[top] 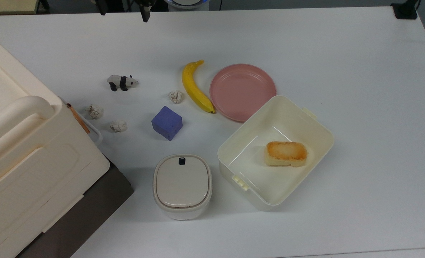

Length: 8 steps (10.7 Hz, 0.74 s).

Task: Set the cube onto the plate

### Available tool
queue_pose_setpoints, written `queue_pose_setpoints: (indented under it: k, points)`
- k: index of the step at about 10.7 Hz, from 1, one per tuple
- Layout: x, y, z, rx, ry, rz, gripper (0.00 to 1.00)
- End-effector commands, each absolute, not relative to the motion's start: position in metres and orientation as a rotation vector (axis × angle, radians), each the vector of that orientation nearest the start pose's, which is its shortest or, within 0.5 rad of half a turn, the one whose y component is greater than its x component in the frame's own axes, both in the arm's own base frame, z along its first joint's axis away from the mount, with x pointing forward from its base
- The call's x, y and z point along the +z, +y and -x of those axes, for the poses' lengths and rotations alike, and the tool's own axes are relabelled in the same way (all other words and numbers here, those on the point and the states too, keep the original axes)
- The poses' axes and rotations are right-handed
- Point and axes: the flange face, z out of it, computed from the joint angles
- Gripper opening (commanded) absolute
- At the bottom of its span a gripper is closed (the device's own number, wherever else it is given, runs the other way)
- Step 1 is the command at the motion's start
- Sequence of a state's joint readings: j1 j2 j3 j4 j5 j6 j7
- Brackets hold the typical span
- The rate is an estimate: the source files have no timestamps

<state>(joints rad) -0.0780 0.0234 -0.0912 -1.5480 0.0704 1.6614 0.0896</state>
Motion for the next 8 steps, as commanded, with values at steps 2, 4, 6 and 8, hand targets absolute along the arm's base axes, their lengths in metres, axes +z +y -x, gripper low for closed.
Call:
queue_pose_setpoints:
  k: [2, 4, 6, 8]
  points:
    - [0.636, -0.076, -0.548, -0.031, 0.225, 3.090, 1.00]
    - [0.631, -0.064, -0.548, 0.022, 0.203, 3.114, 1.00]
    - [0.629, -0.063, -0.545, 0.063, 0.193, 3.114, 1.00]
    - [0.629, -0.065, -0.545, 0.064, 0.187, 3.125, 1.00]
